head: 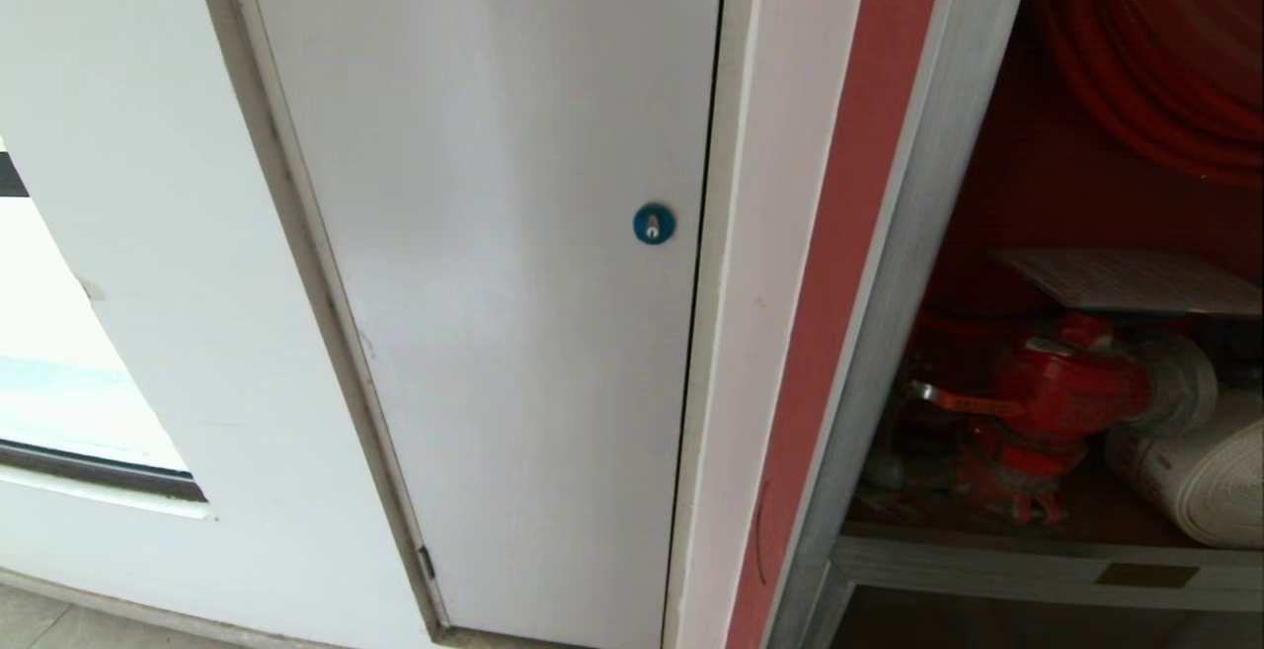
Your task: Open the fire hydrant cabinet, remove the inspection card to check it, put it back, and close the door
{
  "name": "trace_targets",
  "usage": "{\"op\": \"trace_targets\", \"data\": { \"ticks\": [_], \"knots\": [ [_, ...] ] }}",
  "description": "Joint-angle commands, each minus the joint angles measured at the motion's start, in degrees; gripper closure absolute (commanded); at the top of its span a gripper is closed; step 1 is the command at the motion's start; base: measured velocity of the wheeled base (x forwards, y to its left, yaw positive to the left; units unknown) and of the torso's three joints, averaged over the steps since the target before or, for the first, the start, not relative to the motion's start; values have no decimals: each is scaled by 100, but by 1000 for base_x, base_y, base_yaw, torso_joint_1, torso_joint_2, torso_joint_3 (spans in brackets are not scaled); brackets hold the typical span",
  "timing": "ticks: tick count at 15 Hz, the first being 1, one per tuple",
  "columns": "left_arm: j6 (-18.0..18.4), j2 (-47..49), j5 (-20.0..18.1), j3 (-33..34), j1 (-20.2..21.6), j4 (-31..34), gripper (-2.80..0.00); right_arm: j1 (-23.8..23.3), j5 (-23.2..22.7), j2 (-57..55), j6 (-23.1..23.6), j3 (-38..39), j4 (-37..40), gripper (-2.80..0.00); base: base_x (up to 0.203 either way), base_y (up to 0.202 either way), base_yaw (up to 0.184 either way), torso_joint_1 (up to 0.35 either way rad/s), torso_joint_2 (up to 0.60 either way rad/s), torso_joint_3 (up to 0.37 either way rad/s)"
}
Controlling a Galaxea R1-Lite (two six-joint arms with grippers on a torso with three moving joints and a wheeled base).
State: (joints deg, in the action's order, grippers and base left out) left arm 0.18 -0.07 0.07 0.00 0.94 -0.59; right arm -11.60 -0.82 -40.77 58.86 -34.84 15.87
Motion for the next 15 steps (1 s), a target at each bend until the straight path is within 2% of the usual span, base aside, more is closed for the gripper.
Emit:
{"op": "trace_targets", "data": {
  "ticks": [1, 4, 6, 10, 13, 15],
  "knots": [
    [-1, -1, 2, 26, 3, -2, 0, 304, -11, 256, -1722, 357, -7, 0, 0, 0, 0, 0, 0, 0],
    [-1, -1, 2, 26, 3, -2, 0, 693, -14, 836, -3376, 630, -3, 0, 0, 0, 0, 0, 0, 0],
    [-1, -1, 2, 26, 3, -2, 0, 903, -20, 1413, -4122, 925, 0, 0, 0, 0, 0, 0, 0, 0],
    [-1, -1, 2, 26, 12, -2, 0, 982, -252, 2773, -5112, 1496, 11, 0, 0, 0, 0, 0, 0, 0],
    [-1, 0, 2, 26, 5, -2, 0, 1076, -396, 3467, -5571, 1840, -28, 0, 0, 0, 0, 0, 0, 0],
    [-1, 7, 2, 26, 3, -2, 0, 1099, -398, 3964, -5680, 2052, -62, 0, 0, 0, 0, 0, 0, 0]
  ]
}}
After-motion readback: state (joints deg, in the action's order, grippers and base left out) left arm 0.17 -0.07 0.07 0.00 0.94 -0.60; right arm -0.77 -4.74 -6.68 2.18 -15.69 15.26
